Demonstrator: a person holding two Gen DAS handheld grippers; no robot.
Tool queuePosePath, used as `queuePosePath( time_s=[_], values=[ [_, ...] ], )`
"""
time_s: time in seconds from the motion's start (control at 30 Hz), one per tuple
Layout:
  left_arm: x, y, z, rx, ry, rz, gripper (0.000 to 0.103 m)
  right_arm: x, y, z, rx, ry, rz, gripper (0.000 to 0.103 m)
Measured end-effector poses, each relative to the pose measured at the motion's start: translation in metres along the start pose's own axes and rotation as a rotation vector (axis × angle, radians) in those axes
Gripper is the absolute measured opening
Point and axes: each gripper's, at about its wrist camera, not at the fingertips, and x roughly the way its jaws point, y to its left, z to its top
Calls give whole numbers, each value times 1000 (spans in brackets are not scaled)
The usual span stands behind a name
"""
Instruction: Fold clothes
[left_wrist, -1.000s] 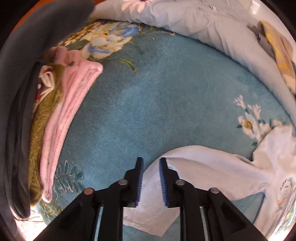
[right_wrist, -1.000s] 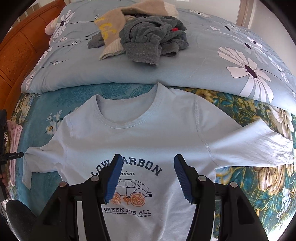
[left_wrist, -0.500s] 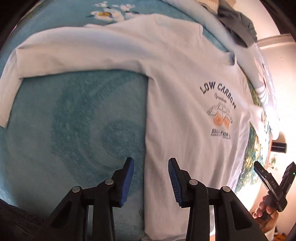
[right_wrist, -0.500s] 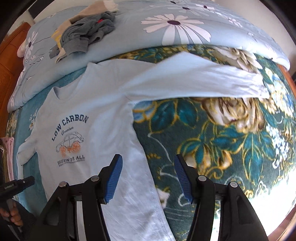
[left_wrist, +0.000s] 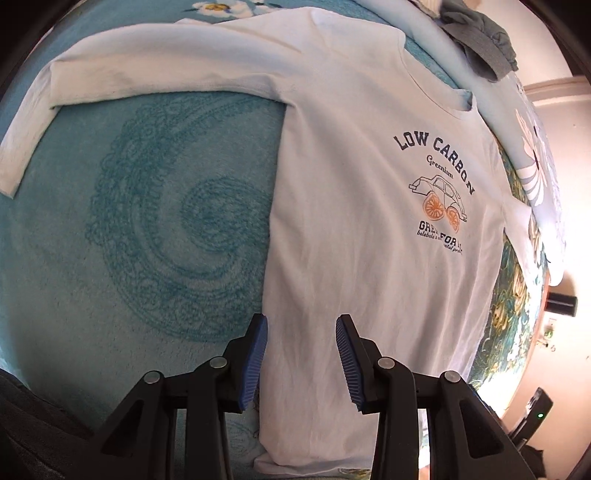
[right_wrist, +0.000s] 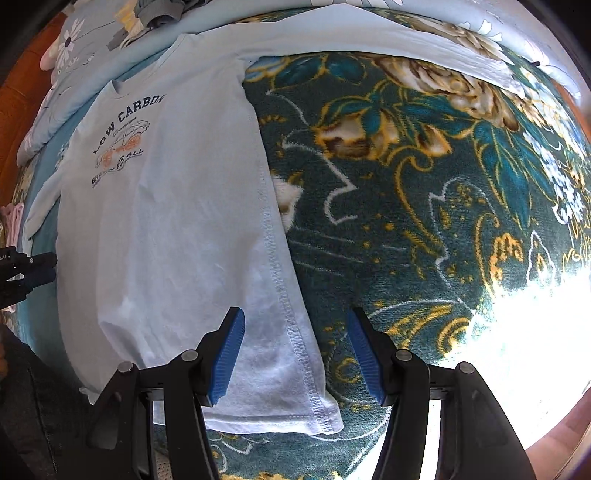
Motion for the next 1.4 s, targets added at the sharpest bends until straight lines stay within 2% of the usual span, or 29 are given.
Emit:
queuePosePath(
  time_s=[0.17,0.27,0.33,0.37,0.43,0.6,0.73,0.83,0.9,0.97,1.03,1.07,1.13,1.2,1.27,1.3,1.4],
  values=[
    [-8,3,-3,-62,-15,-61,42,0,4,-12,17,-9,1,58],
    [-14,-9,-7,-31,-35,-62,42,-2,7,-17,16,-8,6,37],
    [-16,-14,-9,-15,-44,-60,42,-1,9,-20,20,-3,1,14],
    [-17,-13,-8,-11,-47,-60,42,-1,11,-21,26,-3,2,8],
    [-23,-10,-10,-14,-55,-64,42,-6,11,-23,17,-9,3,4],
    [-24,-1,-2,-35,-72,-85,42,-21,-7,-30,-7,-21,-61,3],
    [-25,-3,2,-23,-84,-95,42,-16,-22,-31,26,-4,-56,2],
    [-40,23,-1,-22,-134,-140,42,-15,-13,-26,-21,6,-61,3],
    [-52,29,1,-32,-195,-173,42,-19,-13,-23,-29,10,-30,3],
    [-67,39,9,-57,-274,-174,42,-27,-17,-16,-13,-6,-23,11],
    [-85,51,18,-89,-354,-164,42,-39,-21,-5,16,-47,-41,30],
    [-96,61,24,-112,-393,-151,42,-45,-23,4,28,-75,-41,32],
    [-115,85,39,-203,-469,-100,42,-56,-22,25,42,-134,-23,32],
    [-128,123,54,-382,-508,-44,45,-64,0,41,10,-184,-2,33],
    [-136,171,58,-578,-520,-38,55,-66,27,54,-41,-216,18,33],
    [-136,190,61,-640,-520,-40,55,-64,39,61,-67,-222,34,33],
    [-124,230,74,-739,-493,66,55,-56,73,73,-138,-210,92,33]
  ],
)
